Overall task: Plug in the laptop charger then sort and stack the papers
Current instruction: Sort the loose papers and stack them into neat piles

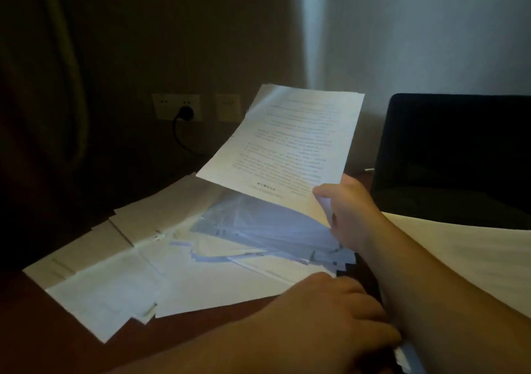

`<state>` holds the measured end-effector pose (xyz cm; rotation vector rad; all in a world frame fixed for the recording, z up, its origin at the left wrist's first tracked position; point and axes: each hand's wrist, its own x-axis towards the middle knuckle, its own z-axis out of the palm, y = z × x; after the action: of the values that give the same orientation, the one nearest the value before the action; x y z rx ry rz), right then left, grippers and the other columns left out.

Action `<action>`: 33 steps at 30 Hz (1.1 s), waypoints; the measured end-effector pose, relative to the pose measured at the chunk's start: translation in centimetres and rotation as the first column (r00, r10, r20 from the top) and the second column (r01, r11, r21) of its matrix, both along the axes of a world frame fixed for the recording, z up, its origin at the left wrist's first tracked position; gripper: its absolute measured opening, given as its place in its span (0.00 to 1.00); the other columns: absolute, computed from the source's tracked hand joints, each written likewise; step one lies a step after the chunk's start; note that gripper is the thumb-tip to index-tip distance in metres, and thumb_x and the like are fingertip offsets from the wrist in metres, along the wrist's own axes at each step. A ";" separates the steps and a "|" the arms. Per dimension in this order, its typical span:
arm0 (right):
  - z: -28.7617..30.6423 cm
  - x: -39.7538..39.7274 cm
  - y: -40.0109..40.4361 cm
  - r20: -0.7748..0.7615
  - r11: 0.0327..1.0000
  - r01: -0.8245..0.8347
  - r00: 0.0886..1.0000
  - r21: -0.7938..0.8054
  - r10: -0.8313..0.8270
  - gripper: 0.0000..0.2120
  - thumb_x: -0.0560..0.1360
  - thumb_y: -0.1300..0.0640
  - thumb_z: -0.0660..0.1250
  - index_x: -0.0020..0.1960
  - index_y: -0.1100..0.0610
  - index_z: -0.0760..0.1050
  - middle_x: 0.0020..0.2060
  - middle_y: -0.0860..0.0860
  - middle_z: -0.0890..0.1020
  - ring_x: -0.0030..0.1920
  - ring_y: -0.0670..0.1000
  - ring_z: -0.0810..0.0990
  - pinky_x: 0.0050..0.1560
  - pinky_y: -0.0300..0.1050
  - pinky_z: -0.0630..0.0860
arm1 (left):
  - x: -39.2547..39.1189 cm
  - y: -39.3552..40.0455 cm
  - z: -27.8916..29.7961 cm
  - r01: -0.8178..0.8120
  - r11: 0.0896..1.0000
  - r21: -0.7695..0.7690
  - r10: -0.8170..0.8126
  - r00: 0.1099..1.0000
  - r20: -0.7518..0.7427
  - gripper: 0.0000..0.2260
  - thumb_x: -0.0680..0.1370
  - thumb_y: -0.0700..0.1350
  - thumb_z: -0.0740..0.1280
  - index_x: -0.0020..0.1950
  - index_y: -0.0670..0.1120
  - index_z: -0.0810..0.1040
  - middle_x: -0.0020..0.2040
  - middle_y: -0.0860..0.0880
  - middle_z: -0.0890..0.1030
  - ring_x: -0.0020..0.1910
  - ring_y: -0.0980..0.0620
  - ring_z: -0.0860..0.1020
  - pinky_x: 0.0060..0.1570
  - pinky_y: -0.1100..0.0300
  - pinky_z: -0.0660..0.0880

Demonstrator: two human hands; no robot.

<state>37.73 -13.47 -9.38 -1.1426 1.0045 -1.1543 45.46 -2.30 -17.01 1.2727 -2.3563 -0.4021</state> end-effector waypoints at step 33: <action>1.8 -7.0 13.6 -0.116 0.979 0.198 0.972 -0.053 -0.203 0.19 0.80 0.69 0.58 0.48 0.45 0.76 0.44 0.44 0.82 0.45 0.50 0.82 0.35 0.40 0.81 | -1.2 3.6 5.1 0.130 0.990 0.057 -0.139 0.970 0.198 0.08 0.71 0.50 0.62 0.49 0.56 0.74 0.50 0.55 0.78 0.48 0.55 0.75 0.52 0.59 0.74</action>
<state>30.73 0.18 -7.56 -1.1750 1.2165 -1.2824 44.24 1.32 -11.91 1.2281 -2.6279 -0.3843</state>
